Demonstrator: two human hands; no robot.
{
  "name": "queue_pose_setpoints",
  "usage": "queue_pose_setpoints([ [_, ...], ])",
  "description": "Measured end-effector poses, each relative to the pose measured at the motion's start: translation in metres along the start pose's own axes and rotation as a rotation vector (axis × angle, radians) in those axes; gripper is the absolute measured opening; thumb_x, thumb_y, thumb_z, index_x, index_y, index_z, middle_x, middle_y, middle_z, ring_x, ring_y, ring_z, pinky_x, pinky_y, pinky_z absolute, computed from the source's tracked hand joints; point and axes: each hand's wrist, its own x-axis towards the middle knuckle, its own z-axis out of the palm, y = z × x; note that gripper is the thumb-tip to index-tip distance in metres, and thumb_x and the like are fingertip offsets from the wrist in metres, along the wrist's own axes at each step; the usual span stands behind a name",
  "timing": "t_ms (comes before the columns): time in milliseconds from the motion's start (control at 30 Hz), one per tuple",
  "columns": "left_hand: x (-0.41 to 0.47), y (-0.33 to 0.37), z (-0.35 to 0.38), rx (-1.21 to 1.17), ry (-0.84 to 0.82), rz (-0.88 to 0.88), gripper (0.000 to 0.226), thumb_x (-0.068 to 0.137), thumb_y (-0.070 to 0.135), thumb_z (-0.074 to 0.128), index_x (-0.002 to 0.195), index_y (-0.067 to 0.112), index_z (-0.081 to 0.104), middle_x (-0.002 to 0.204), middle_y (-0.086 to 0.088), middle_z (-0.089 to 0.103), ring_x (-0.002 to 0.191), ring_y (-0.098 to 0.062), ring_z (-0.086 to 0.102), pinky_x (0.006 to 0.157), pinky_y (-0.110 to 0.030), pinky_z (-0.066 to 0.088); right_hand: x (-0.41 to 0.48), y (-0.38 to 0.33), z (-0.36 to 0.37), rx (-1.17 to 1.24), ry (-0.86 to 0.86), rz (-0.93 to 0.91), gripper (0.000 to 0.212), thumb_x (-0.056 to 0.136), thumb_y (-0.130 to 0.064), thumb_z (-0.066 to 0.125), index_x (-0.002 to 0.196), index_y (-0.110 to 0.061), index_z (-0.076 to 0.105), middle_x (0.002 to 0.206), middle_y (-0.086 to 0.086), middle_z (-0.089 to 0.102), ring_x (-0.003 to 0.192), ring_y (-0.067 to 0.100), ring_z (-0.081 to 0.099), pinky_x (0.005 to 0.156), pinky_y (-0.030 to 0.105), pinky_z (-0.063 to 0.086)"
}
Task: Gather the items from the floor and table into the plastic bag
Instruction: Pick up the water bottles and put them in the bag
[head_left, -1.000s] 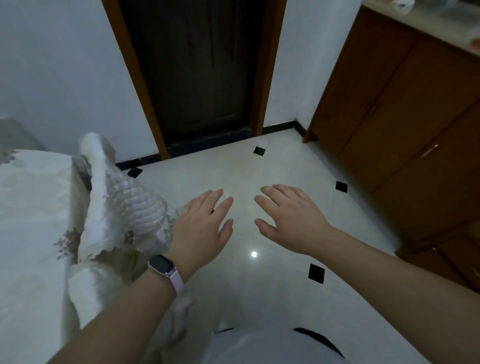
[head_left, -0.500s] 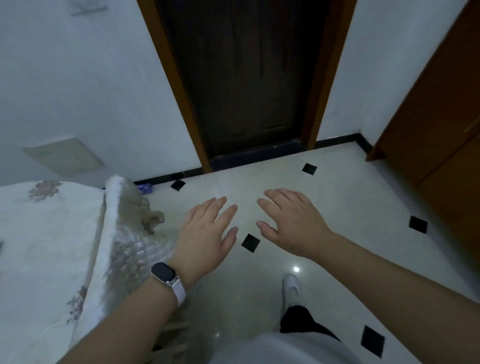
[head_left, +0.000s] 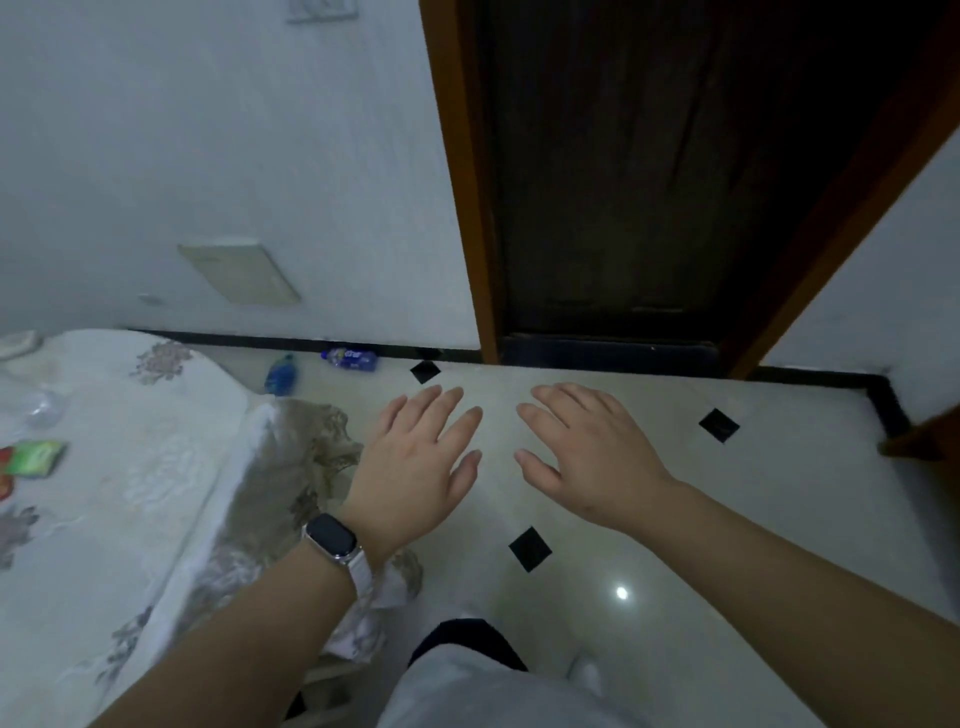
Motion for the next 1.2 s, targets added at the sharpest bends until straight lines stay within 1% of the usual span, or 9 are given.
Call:
queue_pose_setpoints([
  [133, 0.027, -0.044, 0.028, -0.009, 0.035, -0.103, 0.042, 0.090, 0.037, 0.059, 0.125, 0.015, 0.063, 0.133, -0.012, 0.060, 0.123, -0.033, 0.054, 0.100, -0.049, 0.043, 0.072, 0.015, 0.016, -0.009, -0.058, -0.072, 0.055, 0.091, -0.051, 0.039, 0.128, -0.017, 0.061, 0.132, 0.008, 0.060, 0.120, 0.028, 0.054, 0.099, 0.044, 0.044],
  [400, 0.111, -0.155, 0.092, -0.098, 0.085, -0.204, 0.042, 0.092, 0.038, 0.058, 0.127, 0.016, 0.061, 0.132, -0.012, 0.060, 0.123, -0.033, 0.055, 0.099, -0.050, 0.045, 0.233, 0.028, 0.030, -0.086, -0.147, -0.173, 0.056, 0.092, -0.053, 0.036, 0.132, -0.019, 0.058, 0.136, 0.005, 0.057, 0.126, 0.025, 0.050, 0.104, 0.043, 0.039],
  [500, 0.143, -0.199, 0.100, -0.148, 0.135, -0.214, 0.040, 0.092, 0.036, 0.057, 0.126, 0.015, 0.062, 0.133, -0.011, 0.060, 0.124, -0.033, 0.054, 0.099, -0.049, 0.044, 0.293, 0.028, 0.029, -0.130, -0.122, -0.219, 0.054, 0.093, -0.052, 0.041, 0.132, -0.019, 0.058, 0.135, 0.004, 0.057, 0.126, 0.023, 0.049, 0.105, 0.041, 0.038],
  [600, 0.168, -0.243, 0.103, -0.142, 0.135, -0.263, 0.041, 0.092, 0.036, 0.058, 0.126, 0.015, 0.062, 0.132, -0.011, 0.060, 0.124, -0.032, 0.053, 0.100, -0.050, 0.044, 0.349, 0.026, 0.031, -0.158, -0.098, -0.260, 0.052, 0.093, -0.052, 0.043, 0.131, -0.020, 0.058, 0.136, 0.003, 0.057, 0.126, 0.023, 0.048, 0.106, 0.041, 0.037],
  [733, 0.185, -0.287, 0.111, -0.133, 0.165, -0.336, 0.041, 0.089, 0.035, 0.061, 0.124, 0.013, 0.064, 0.129, -0.011, 0.061, 0.121, -0.032, 0.054, 0.100, -0.046, 0.043, 0.410, 0.020, 0.039, -0.138, -0.068, -0.307, 0.051, 0.092, -0.051, 0.042, 0.128, -0.019, 0.060, 0.133, 0.005, 0.058, 0.124, 0.025, 0.049, 0.105, 0.041, 0.038],
  [833, 0.198, -0.320, 0.123, -0.084, 0.162, -0.394, 0.039, 0.089, 0.034, 0.063, 0.122, 0.013, 0.065, 0.129, -0.011, 0.062, 0.119, -0.032, 0.055, 0.099, -0.044, 0.040, 0.458, 0.017, 0.052, -0.085, -0.040, -0.401, 0.051, 0.091, -0.049, 0.044, 0.126, -0.016, 0.060, 0.131, 0.009, 0.058, 0.122, 0.028, 0.051, 0.101, 0.043, 0.040],
  [1000, 0.221, -0.372, 0.148, -0.021, 0.122, -0.541, 0.039, 0.089, 0.035, 0.061, 0.122, 0.014, 0.064, 0.127, -0.010, 0.063, 0.114, -0.034, 0.059, 0.094, -0.046, 0.045, 0.547, 0.016, 0.085, 0.067, 0.083, -0.575, 0.049, 0.089, -0.045, 0.051, 0.121, -0.011, 0.064, 0.126, 0.012, 0.061, 0.116, 0.031, 0.054, 0.097, 0.044, 0.043],
  [1100, 0.241, -0.404, 0.157, 0.045, 0.072, -0.630, 0.039, 0.089, 0.036, 0.060, 0.121, 0.014, 0.064, 0.127, -0.011, 0.063, 0.114, -0.033, 0.059, 0.095, -0.044, 0.042, 0.608, 0.022, 0.105, 0.114, 0.083, -0.645, 0.048, 0.087, -0.045, 0.052, 0.118, -0.011, 0.065, 0.123, 0.011, 0.062, 0.112, 0.032, 0.056, 0.094, 0.043, 0.043],
  [1200, 0.262, -0.432, 0.156, 0.094, 0.057, -0.762, 0.042, 0.089, 0.039, 0.055, 0.121, 0.014, 0.066, 0.128, -0.011, 0.063, 0.115, -0.034, 0.058, 0.096, -0.044, 0.042, 0.667, 0.024, 0.116, 0.156, 0.044, -0.725, 0.048, 0.085, -0.045, 0.052, 0.117, -0.012, 0.066, 0.120, 0.010, 0.063, 0.109, 0.032, 0.057, 0.092, 0.041, 0.043],
])
